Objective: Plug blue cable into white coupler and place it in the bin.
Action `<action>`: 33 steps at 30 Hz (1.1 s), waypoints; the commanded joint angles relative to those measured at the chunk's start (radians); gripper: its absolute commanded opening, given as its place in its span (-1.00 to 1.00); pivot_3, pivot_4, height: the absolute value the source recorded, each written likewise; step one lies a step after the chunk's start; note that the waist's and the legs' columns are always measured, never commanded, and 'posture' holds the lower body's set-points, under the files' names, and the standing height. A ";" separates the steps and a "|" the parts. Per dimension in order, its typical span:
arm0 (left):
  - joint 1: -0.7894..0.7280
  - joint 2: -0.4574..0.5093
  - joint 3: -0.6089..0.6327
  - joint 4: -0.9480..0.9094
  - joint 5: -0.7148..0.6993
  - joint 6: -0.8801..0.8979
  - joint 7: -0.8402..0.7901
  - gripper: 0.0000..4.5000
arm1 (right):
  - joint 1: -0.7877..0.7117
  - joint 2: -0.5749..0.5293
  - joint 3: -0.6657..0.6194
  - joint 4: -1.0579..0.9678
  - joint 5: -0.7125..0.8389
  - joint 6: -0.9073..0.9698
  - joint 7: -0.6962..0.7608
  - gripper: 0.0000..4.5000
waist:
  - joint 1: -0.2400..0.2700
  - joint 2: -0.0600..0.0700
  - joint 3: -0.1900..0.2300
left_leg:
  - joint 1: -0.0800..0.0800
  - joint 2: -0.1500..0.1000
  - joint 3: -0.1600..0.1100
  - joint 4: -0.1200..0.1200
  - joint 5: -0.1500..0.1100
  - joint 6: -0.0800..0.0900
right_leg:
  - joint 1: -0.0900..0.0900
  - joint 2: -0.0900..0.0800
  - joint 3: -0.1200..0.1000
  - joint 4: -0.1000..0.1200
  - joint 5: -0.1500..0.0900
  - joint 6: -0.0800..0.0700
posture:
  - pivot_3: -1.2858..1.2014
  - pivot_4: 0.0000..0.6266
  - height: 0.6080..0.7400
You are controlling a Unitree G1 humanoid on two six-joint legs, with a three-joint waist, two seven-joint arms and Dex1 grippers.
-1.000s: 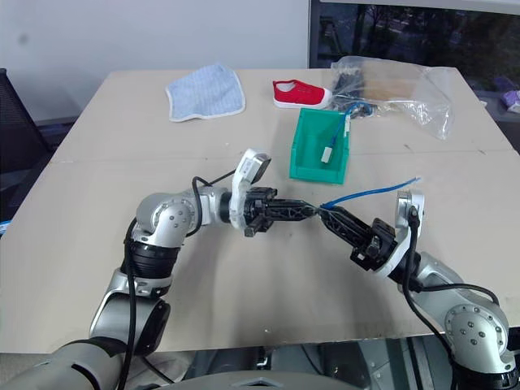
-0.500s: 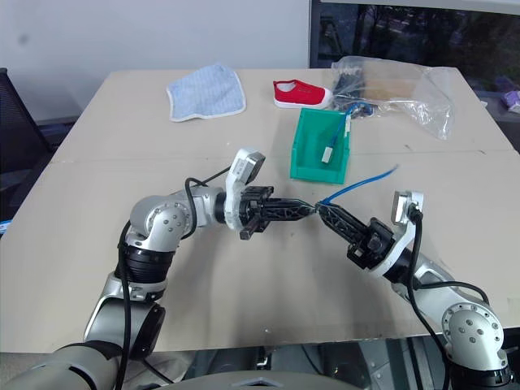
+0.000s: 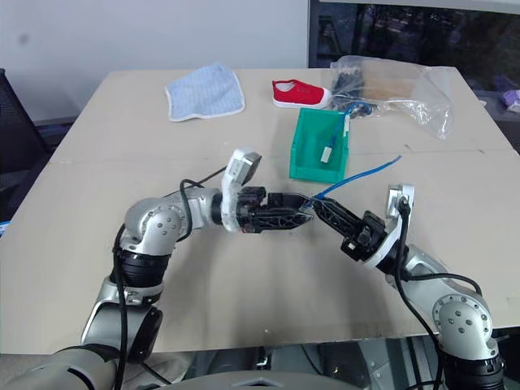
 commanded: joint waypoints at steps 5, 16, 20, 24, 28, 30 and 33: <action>0.183 0.001 0.144 -0.378 0.082 -0.206 0.278 0.99 | -0.010 -0.004 -0.059 0.041 -0.162 -0.120 0.052 -1.00 | 0.005 0.000 0.000 | 0.000 0.001 0.000 -0.002 0.000 0.000 | 0.000 0.000 0.000 -0.001 0.000 0.000 | 0.03 -0.52 1.00; 0.800 -0.075 0.220 -0.562 0.719 -0.695 0.779 0.99 | -0.023 -0.014 -0.065 0.110 -0.280 -0.160 0.147 -1.00 | 0.003 0.000 -0.001 | 0.002 0.000 0.003 -0.002 0.000 0.000 | 0.000 -0.003 0.004 -0.002 0.000 0.000 | 0.03 -0.52 1.00; 0.898 -0.138 0.176 -0.545 0.815 -0.722 0.880 0.99 | -0.031 -0.006 -0.068 0.113 -0.292 -0.153 0.150 -1.00 | 0.018 -0.001 -0.001 | 0.001 0.000 0.002 -0.002 0.000 0.000 | 0.000 -0.004 0.002 -0.002 0.000 -0.001 | 0.03 -0.52 1.00; 0.916 -0.199 0.142 -0.460 0.845 -0.734 0.933 0.99 | -0.042 -0.009 -0.074 0.114 -0.294 -0.143 0.143 -1.00 | 0.026 -0.001 -0.001 | 0.001 0.000 0.004 -0.002 0.000 0.000 | 0.001 -0.004 0.004 -0.003 0.000 -0.001 | 0.03 -0.52 1.00; 0.864 -0.209 0.118 -0.376 0.848 -0.753 0.931 0.99 | -0.044 -0.015 -0.077 0.114 -0.298 -0.140 0.140 -1.00 | 0.027 -0.001 -0.001 | 0.001 0.000 0.002 -0.001 0.000 0.000 | 0.000 -0.003 0.002 -0.003 0.000 -0.001 | 0.03 -0.52 1.00; 0.845 -0.211 0.115 -0.329 0.845 -0.774 0.929 0.99 | -0.045 -0.016 -0.078 0.114 -0.301 -0.139 0.137 -1.00 | 0.025 -0.001 -0.001 | 0.001 0.000 0.002 -0.001 0.000 0.000 | 0.000 -0.003 0.002 -0.002 0.000 -0.001 | 0.03 -0.52 1.00; 0.826 -0.215 0.101 -0.281 0.841 -0.802 0.923 0.99 | -0.043 -0.013 -0.078 0.110 -0.306 -0.140 0.131 -1.00 | 0.023 -0.001 -0.001 | 0.001 0.000 0.003 -0.002 0.000 0.000 | 0.000 -0.003 0.002 -0.002 0.000 0.000 | 0.03 -0.52 1.00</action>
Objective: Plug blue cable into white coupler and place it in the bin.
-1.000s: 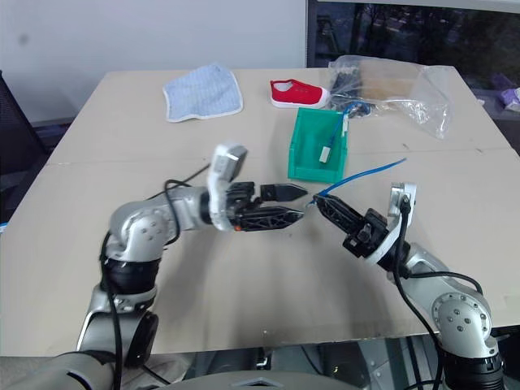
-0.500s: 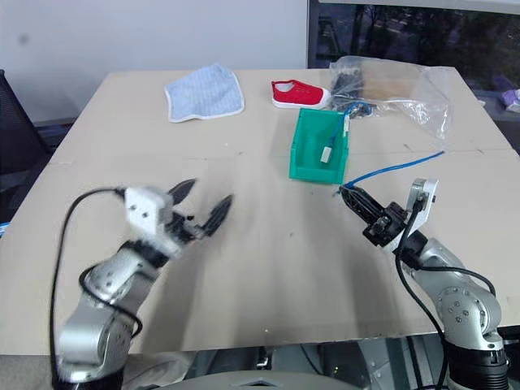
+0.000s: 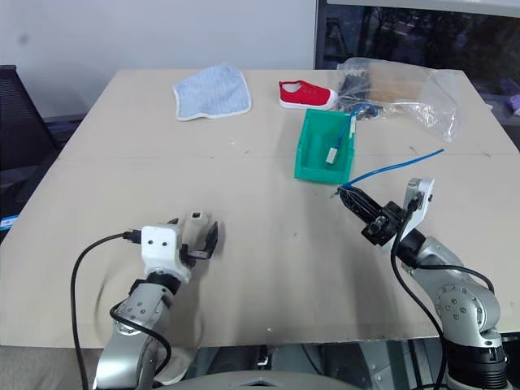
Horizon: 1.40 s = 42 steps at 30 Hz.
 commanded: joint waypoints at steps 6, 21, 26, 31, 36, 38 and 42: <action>-0.039 -0.024 -0.015 0.081 0.001 -0.073 0.015 0.27 | 0.006 0.013 -0.005 -0.036 -0.008 -0.008 -0.009 -1.00 | 0.006 0.000 0.000 | 0.000 0.000 0.000 0.000 0.000 0.000 | 0.000 -0.001 -0.001 0.000 0.000 0.000 | 0.03 -0.52 1.00; -0.395 0.166 -0.130 0.432 -0.227 -0.167 -0.598 -0.77 | -0.081 -0.072 0.112 -0.082 -0.190 -0.046 0.099 -1.00 | 0.003 0.003 -0.002 | 0.001 -0.003 -0.001 0.001 0.000 0.000 | 0.001 0.001 -0.001 0.002 0.000 0.000 | 0.03 -0.52 1.00; -0.634 0.239 -0.324 0.659 -0.235 -0.304 -1.108 -0.77 | -0.175 -0.146 0.242 -0.045 -0.363 -0.140 0.239 -1.00 | 0.002 0.002 -0.002 | -0.001 -0.004 -0.001 0.001 0.000 0.000 | 0.000 0.002 -0.002 0.000 0.000 0.000 | 0.03 -0.52 1.00; -0.833 0.186 -0.395 0.918 -0.206 -0.381 -1.323 -0.77 | -0.233 -0.167 0.318 0.051 -0.491 -0.245 0.348 -1.00 | -0.005 0.002 -0.001 | -0.002 -0.003 -0.001 0.000 0.000 0.000 | -0.001 0.003 -0.003 -0.002 0.000 0.000 | 0.03 -0.52 1.00; -0.964 0.132 -0.416 1.159 -0.134 -0.540 -1.392 -0.77 | -0.235 -0.203 0.350 0.112 -0.560 -0.310 0.441 -1.00 | 0.002 0.001 0.000 | -0.004 -0.003 0.001 0.001 0.000 0.000 | 0.000 0.003 -0.006 -0.002 0.000 0.000 | 0.03 -0.52 1.00; -0.992 0.117 -0.412 1.218 -0.122 -0.576 -1.402 -0.77 | -0.225 -0.212 0.362 0.110 -0.569 -0.304 0.463 -1.00 | 0.002 0.001 0.000 | -0.003 -0.003 0.001 0.001 0.000 0.000 | 0.000 0.003 -0.005 -0.002 0.000 0.000 | 0.03 -0.52 1.00; -1.007 0.108 -0.402 1.266 -0.110 -0.621 -1.418 -0.77 | -0.193 -0.213 0.376 0.108 -0.588 -0.306 0.477 -1.00 | 0.002 0.001 -0.001 | -0.003 -0.003 -0.002 0.001 0.000 0.000 | 0.000 0.003 -0.005 -0.001 0.000 0.001 | 0.03 -0.52 1.00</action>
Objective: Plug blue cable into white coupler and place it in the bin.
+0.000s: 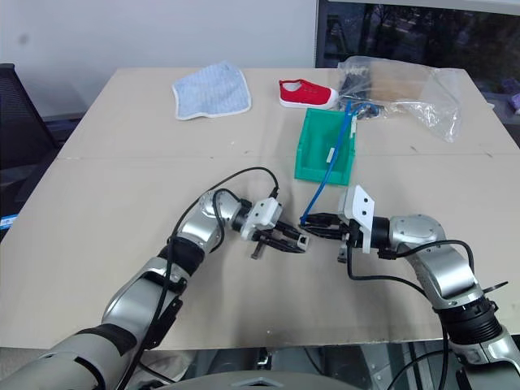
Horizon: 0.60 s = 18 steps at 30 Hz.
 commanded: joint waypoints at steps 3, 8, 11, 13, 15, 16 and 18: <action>-0.006 -0.003 0.013 0.043 0.026 -0.049 -0.015 -0.77 | 0.030 0.001 0.003 -0.018 -0.026 -0.027 0.019 -1.00 | 0.000 0.000 0.000 | 0.000 0.000 -0.002 0.000 0.000 0.000 | 0.000 0.000 0.000 0.001 0.000 0.000 | 0.03 -0.52 1.00; 0.001 -0.003 0.020 0.038 0.025 -0.046 -0.020 -0.77 | 0.049 0.011 0.009 -0.010 -0.049 -0.024 0.013 -1.00 | -0.001 0.000 0.000 | 0.001 0.000 -0.003 0.001 0.000 0.000 | 0.000 0.000 0.000 0.002 0.000 0.000 | 0.03 -0.52 1.00; 0.002 -0.005 0.022 0.034 0.027 -0.047 -0.018 -0.77 | 0.055 0.025 0.009 -0.011 -0.049 -0.003 -0.001 -1.00 | -0.001 0.000 0.000 | 0.001 0.000 -0.004 0.001 0.000 0.000 | 0.000 0.000 0.000 0.002 0.000 0.000 | 0.03 -0.52 1.00; 0.002 -0.007 0.025 0.031 0.026 -0.044 -0.015 -0.77 | 0.055 0.030 0.014 -0.012 -0.055 0.004 -0.009 -1.00 | -0.001 0.000 0.000 | 0.001 0.000 -0.004 0.001 0.000 0.000 | 0.000 0.000 0.000 0.002 0.000 0.000 | 0.03 -0.52 1.00; 0.003 -0.010 0.028 0.027 0.026 -0.040 -0.012 -0.77 | 0.057 0.034 0.024 -0.007 -0.070 0.014 -0.019 -1.00 | -0.001 0.000 0.000 | 0.001 0.000 -0.004 0.001 0.000 0.000 | 0.000 0.000 0.000 0.002 0.000 0.000 | 0.03 -0.52 1.00; 0.003 -0.012 0.029 0.025 0.027 -0.039 -0.012 -0.77 | 0.060 0.037 0.029 -0.004 -0.077 0.020 -0.025 -1.00 | -0.001 0.000 0.000 | 0.001 0.000 -0.004 0.001 0.000 0.000 | 0.000 0.000 0.000 0.003 0.000 0.000 | 0.03 -0.52 1.00; 0.005 -0.014 0.031 0.023 0.029 -0.038 -0.011 -0.77 | 0.068 0.039 0.041 0.003 -0.096 0.027 -0.037 -1.00 | -0.001 0.000 0.000 | 0.002 0.000 -0.004 0.001 0.000 0.000 | 0.001 0.000 0.000 0.003 0.000 0.000 | 0.03 -0.52 1.00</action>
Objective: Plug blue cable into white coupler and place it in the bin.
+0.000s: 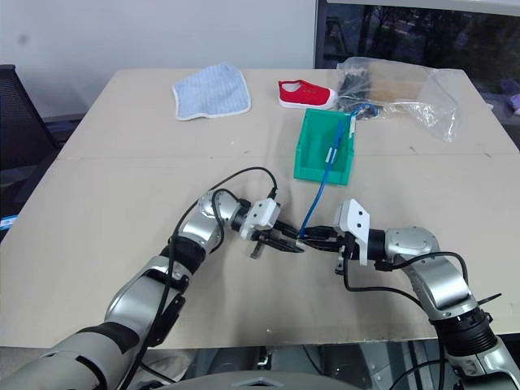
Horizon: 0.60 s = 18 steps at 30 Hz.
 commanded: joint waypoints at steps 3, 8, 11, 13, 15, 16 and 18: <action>0.014 -0.008 0.005 -0.013 0.015 0.006 0.003 -0.77 | 0.035 0.001 0.053 0.022 -0.068 0.026 -0.037 -1.00 | 0.000 -0.001 -0.001 | 0.001 0.000 0.000 0.000 0.000 0.000 | 0.000 0.000 0.000 0.001 0.000 0.000 | 0.03 -0.52 1.00; 0.021 -0.010 0.007 -0.019 0.014 0.009 0.003 -0.77 | 0.050 0.014 0.059 0.070 -0.089 0.000 -0.056 -1.00 | 0.000 -0.004 -0.004 | 0.002 0.000 -0.001 0.000 0.000 0.000 | 0.001 0.000 0.000 0.001 0.000 0.000 | 0.03 -0.52 1.00; 0.024 -0.010 0.007 -0.025 0.014 0.012 0.003 -0.77 | 0.051 0.026 0.052 0.080 -0.088 -0.016 -0.063 -1.00 | -0.001 -0.005 -0.005 | 0.003 0.000 -0.001 0.000 0.000 0.000 | 0.002 0.000 0.000 0.001 0.000 0.000 | 0.03 -0.52 1.00; 0.027 -0.010 0.009 -0.029 0.014 0.015 0.002 -0.77 | 0.046 0.032 0.048 0.081 -0.086 -0.022 -0.067 -1.00 | -0.001 -0.005 -0.005 | 0.003 0.000 -0.001 0.000 0.000 0.000 | 0.002 0.000 0.000 0.001 0.000 0.000 | 0.03 -0.52 1.00; 0.029 -0.010 0.009 -0.031 0.014 0.017 0.001 -0.77 | 0.041 0.037 0.042 0.081 -0.079 -0.021 -0.070 -1.00 | -0.001 -0.005 -0.005 | 0.003 0.000 -0.001 0.000 0.000 0.000 | 0.002 0.000 0.000 0.002 0.000 0.000 | 0.03 -0.52 1.00; 0.029 -0.011 0.009 -0.032 0.014 0.017 0.001 -0.77 | 0.039 0.038 0.039 0.081 -0.076 -0.019 -0.070 -1.00 | -0.002 -0.005 -0.005 | 0.003 0.000 -0.002 0.000 0.000 0.000 | 0.002 0.000 0.000 0.002 0.000 0.000 | 0.03 -0.52 1.00; 0.028 -0.012 0.010 -0.031 0.014 0.018 0.002 -0.77 | 0.044 0.027 0.046 0.086 -0.087 -0.023 -0.060 -1.00 | -0.002 -0.005 -0.005 | 0.003 0.000 -0.002 0.000 0.000 0.000 | 0.002 0.001 0.000 0.002 0.000 0.000 | 0.03 -0.52 1.00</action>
